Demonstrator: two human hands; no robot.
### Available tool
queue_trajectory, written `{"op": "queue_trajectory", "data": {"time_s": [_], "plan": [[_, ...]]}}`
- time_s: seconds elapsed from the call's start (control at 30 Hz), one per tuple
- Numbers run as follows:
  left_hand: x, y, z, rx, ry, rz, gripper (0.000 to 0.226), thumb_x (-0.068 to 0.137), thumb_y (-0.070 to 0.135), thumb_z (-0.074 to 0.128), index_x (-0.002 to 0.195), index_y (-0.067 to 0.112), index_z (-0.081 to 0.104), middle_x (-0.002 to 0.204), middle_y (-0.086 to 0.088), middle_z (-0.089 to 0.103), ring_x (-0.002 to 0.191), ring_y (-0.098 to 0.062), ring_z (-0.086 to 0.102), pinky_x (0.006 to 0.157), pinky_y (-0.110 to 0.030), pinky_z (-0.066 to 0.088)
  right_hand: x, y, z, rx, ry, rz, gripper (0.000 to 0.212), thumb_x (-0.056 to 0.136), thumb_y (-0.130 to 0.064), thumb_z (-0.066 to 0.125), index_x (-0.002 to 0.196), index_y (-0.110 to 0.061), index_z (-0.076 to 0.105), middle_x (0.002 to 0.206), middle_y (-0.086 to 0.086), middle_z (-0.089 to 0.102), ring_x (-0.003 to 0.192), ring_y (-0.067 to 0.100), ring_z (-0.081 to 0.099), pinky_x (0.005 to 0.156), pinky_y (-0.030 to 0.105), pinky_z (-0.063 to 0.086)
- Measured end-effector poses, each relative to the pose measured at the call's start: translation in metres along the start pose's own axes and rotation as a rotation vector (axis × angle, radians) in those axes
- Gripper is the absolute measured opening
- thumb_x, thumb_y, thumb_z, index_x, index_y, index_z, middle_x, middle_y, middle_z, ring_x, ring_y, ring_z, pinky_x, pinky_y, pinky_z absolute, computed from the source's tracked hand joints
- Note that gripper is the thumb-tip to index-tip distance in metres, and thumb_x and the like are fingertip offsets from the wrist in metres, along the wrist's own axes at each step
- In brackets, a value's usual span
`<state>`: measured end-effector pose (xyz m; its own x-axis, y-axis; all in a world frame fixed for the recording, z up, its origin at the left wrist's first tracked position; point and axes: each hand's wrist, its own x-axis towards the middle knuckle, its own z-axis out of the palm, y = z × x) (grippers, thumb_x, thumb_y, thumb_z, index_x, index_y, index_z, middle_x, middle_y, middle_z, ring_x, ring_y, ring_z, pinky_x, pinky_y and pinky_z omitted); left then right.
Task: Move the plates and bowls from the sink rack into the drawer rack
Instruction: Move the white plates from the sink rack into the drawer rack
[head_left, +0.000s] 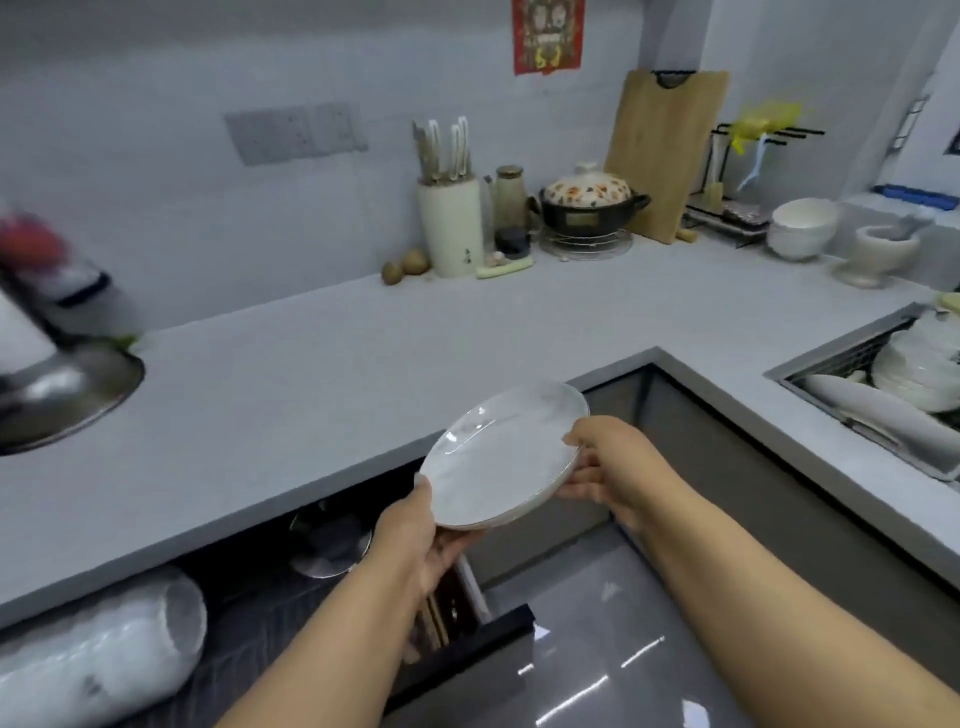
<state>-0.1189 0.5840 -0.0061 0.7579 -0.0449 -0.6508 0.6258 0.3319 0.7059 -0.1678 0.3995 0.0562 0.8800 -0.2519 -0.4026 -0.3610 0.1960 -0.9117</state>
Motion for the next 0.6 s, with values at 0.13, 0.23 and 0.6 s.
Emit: {"op": "queue_trajectory", "data": {"time_s": [0.13,0.23,0.6], "plan": [[0.003,0.006,-0.082,-0.008,0.135,0.03,0.033,0.102,0.032,0.042,0.116,0.005,0.054,0.095,-0.013,0.067,0.076,-0.026,0.067,0.045,-0.032,0.055,0.005,0.019,0.074,-0.091,-0.122,0.056,0.013,0.087,-0.005,0.044,0.094,-0.002,0.055,0.073,0.015,0.057,0.059,0.025,0.057,0.051,0.029,0.052],[0.006,0.012,-0.157,0.024,0.197,0.022,0.034,0.102,0.035,0.04,0.11,0.006,0.054,0.097,-0.018,0.068,0.067,-0.03,0.07,0.044,-0.031,0.054,0.009,0.041,0.14,-0.128,-0.17,0.097,0.011,0.085,-0.005,0.044,0.09,-0.003,0.054,0.072,0.013,0.051,0.056,0.023,0.051,0.05,0.028,0.047],[-0.002,0.017,-0.402,0.66,0.652,0.198,0.014,0.073,0.02,0.081,0.067,0.022,0.068,0.064,0.006,0.07,0.067,-0.018,0.068,0.068,-0.03,0.055,0.038,0.148,0.346,-0.509,-0.327,0.135,0.011,0.081,-0.004,0.047,0.087,0.001,0.055,0.072,0.015,0.057,0.054,0.025,0.058,0.045,0.028,0.05]]}}
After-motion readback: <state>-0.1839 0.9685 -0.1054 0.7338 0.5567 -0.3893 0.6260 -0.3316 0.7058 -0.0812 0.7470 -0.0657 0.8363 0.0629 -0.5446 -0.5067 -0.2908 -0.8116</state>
